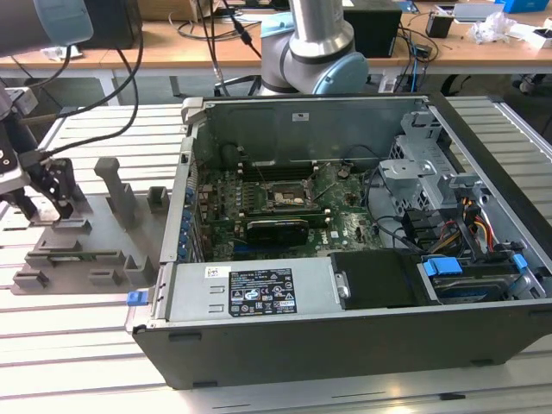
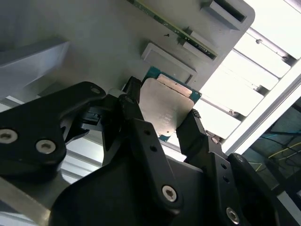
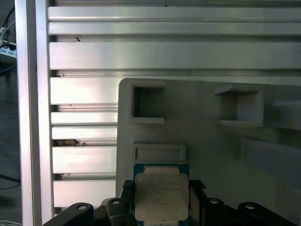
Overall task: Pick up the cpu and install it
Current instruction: 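Pick up the cpu and move it towards the insertion slot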
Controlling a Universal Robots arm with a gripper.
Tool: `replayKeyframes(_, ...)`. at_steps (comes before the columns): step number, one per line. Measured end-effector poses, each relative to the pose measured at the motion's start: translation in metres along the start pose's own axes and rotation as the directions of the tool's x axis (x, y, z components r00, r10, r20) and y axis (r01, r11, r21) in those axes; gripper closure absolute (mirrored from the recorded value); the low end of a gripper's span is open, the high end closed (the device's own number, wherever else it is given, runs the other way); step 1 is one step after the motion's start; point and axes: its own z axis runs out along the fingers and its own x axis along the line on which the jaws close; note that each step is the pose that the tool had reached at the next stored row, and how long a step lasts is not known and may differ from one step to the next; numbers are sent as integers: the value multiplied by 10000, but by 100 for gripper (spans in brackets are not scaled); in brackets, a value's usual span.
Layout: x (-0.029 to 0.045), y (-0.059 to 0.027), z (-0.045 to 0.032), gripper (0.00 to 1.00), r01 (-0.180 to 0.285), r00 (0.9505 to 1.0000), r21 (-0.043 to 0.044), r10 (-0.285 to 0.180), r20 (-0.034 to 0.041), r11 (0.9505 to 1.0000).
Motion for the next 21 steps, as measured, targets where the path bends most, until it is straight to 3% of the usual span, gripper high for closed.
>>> replayKeyframes(11, -3, -3, -109, 45, 0, 10000, 0, 0, 0, 10000)
replayKeyframes(21, -7, -7, -266, 45, 0, 10000, 0, 0, 0, 10000)
